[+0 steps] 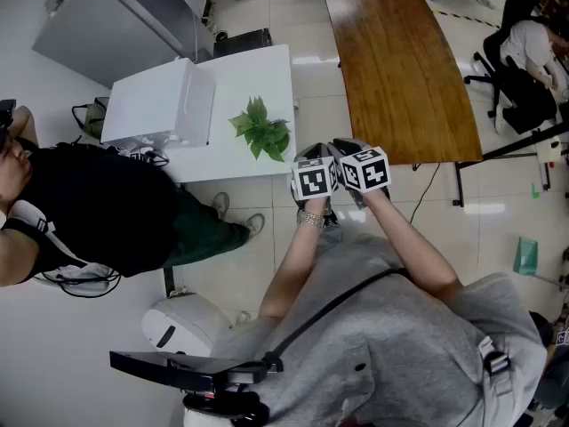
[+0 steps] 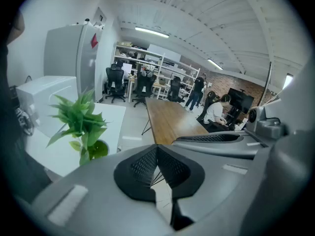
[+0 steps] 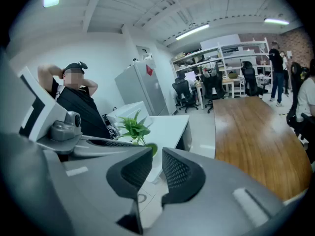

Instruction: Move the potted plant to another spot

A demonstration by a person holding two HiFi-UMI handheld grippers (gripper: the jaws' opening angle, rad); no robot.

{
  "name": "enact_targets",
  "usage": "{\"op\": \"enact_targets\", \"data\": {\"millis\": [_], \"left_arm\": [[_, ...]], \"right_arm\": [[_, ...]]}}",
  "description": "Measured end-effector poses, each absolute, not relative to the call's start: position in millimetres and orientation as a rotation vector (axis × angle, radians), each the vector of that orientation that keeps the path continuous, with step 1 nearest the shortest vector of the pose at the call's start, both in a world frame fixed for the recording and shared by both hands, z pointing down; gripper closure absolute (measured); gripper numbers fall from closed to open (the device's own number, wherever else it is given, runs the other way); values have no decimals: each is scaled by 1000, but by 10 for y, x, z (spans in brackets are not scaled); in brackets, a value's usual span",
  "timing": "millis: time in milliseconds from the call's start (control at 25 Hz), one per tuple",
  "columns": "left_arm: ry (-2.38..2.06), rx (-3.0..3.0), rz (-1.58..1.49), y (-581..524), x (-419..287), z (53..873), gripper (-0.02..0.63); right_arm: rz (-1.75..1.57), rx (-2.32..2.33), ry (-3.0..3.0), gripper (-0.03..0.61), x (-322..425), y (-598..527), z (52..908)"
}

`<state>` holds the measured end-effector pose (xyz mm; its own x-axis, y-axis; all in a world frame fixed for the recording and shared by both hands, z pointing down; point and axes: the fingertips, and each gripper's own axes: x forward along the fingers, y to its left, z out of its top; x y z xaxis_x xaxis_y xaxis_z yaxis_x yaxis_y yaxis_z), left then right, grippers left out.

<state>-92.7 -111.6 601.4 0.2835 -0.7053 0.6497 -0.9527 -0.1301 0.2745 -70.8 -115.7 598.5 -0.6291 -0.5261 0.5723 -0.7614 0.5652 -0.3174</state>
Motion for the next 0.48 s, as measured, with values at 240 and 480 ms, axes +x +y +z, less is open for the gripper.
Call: {"op": "enact_targets", "data": {"millis": [240,480], "left_arm": [[-1447,1920,483,-1406,-898,6056,598],[-1616,1874,379,-1361,-1417,5739,598]], "right_arm": [[787,1082,-2450,490,-650,-1584,6066],[600,806,-2456,204,-1095,-1894,6669]]}}
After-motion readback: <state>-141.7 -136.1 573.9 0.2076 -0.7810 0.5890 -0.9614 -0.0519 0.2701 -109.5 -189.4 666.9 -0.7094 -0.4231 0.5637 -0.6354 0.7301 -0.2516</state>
